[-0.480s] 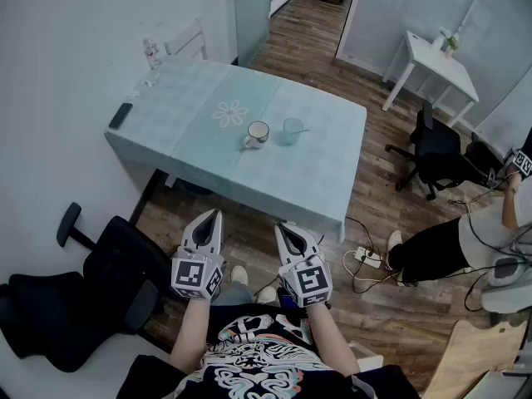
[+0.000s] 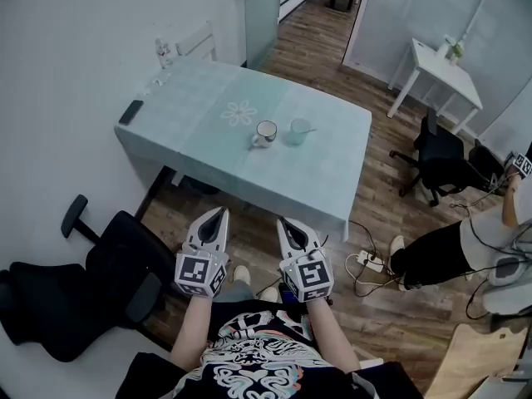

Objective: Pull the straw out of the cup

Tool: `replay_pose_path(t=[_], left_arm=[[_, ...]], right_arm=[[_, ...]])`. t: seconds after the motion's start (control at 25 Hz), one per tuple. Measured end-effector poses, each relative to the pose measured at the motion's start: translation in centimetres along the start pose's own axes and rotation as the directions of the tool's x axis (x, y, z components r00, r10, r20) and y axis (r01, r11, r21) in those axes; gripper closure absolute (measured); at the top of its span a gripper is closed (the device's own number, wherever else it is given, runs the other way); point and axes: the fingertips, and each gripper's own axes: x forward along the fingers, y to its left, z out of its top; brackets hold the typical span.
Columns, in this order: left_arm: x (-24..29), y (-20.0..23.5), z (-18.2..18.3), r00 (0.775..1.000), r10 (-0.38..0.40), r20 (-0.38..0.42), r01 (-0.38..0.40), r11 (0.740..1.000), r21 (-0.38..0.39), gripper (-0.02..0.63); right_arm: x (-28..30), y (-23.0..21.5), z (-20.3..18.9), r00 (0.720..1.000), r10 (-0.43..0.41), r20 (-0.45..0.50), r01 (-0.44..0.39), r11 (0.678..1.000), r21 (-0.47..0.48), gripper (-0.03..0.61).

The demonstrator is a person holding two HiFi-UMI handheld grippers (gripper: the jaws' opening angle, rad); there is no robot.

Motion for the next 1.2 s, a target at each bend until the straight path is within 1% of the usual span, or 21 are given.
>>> replay_pose_path(t=[0.12, 0.28, 0.56, 0.8, 0.96, 1.04, 1.2], left_arm=[[-0.6, 0.1, 0.2, 1.0, 0.006, 0.013, -0.006, 1.0, 0.005, 0.611], [-0.8, 0.6, -0.7, 1.0, 0.008, -0.013, -0.009, 1.0, -0.007, 0.611], [0.9, 2.2, -1.2, 1.0, 0.02, -0.021, -0.02, 1.0, -0.007, 0.611], [4.8, 5.1, -1.5, 0.999, 0.024, -0.038, -0.024, 1.0, -0.006, 0.611], [8.2, 7.8, -1.4, 0.999, 0.029, -0.04, -0.03, 0.999, -0.03, 0.611], [10.1, 9.2, -1.1, 0.999, 0.023, -0.04, -0.024, 0.999, -0.032, 0.611], [13.4, 11.6, -1.2, 0.998, 0.0, -0.058, -0.002, 0.999, -0.034, 0.611]], right_arm=[[0.1, 0.3, 0.3, 1.0, 0.002, 0.015, -0.002, 1.0, -0.007, 0.565], [0.4, 0.5, 0.1, 1.0, -0.004, 0.012, 0.004, 1.0, -0.013, 0.565], [2.6, -0.1, 0.0, 1.0, -0.001, 0.022, 0.002, 1.0, -0.012, 0.565], [7.1, -1.9, -0.5, 1.0, -0.01, -0.01, 0.01, 1.0, -0.002, 0.565], [11.5, -2.8, -0.8, 0.999, 0.013, -0.045, -0.014, 1.0, -0.018, 0.566], [13.6, -3.2, -0.7, 0.998, 0.02, -0.054, -0.022, 0.999, -0.023, 0.566], [17.2, -4.5, -0.7, 0.997, 0.008, -0.072, -0.009, 1.0, -0.02, 0.565]])
